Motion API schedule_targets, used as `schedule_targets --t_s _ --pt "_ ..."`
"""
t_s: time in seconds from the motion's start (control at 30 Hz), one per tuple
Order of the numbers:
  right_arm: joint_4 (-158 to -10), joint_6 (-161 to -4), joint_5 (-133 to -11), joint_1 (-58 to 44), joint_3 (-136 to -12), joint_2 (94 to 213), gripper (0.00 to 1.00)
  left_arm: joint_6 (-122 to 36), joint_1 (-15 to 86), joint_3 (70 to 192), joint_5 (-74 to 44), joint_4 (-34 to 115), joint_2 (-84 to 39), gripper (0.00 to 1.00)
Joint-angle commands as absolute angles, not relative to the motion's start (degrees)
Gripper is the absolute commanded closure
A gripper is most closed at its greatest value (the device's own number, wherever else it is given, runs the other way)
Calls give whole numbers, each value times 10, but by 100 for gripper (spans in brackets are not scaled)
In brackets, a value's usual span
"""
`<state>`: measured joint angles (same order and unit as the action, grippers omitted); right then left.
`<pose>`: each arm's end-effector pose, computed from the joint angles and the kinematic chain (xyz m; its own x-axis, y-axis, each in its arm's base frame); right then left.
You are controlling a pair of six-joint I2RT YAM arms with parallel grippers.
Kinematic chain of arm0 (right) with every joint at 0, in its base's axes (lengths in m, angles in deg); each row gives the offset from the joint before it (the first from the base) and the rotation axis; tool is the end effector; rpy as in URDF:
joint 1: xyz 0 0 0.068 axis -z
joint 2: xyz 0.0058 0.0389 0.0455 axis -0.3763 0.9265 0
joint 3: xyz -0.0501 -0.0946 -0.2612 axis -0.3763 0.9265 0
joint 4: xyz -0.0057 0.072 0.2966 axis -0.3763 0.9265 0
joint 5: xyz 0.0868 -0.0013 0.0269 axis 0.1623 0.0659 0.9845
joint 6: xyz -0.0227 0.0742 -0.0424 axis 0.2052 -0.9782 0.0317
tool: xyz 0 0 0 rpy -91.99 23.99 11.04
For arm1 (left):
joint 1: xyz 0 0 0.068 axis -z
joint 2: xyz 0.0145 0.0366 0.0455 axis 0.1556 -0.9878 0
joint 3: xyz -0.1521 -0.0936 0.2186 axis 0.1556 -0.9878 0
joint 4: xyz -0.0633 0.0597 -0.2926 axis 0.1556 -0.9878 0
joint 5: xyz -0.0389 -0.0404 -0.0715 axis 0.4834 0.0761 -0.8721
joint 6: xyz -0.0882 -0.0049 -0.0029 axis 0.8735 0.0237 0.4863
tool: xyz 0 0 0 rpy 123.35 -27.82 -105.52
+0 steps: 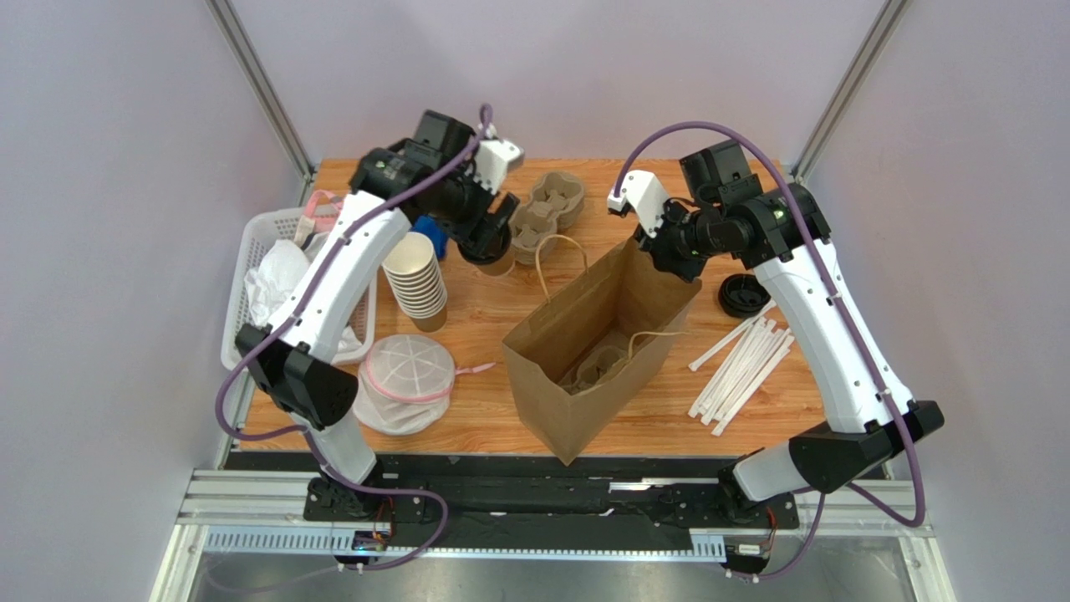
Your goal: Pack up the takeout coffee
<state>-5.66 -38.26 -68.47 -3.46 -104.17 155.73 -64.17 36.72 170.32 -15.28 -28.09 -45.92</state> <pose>0.2801 0.1508 0.4274 -0.2738 -0.7956 -0.5404 -0.8691 0.4453 -0.2152 0.3680 -0.2073 0.3821 -0.6141 0.5185 -0.5951 0.6568 0.7538 -0.0209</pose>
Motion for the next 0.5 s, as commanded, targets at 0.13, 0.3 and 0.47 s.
schedule_targets --t_s 0.13,0.3,0.47 --pt "82 -420 -666 -33 -1046 1547 100 -663 347 1928 -255 -341 -399 92" --pt "78 -438 -656 -33 -1048 1549 100 -626 351 1962 -340 -294 -356 91" --pt "73 -462 -651 -33 -1051 1548 100 -625 403 1998 -361 -284 -339 91"
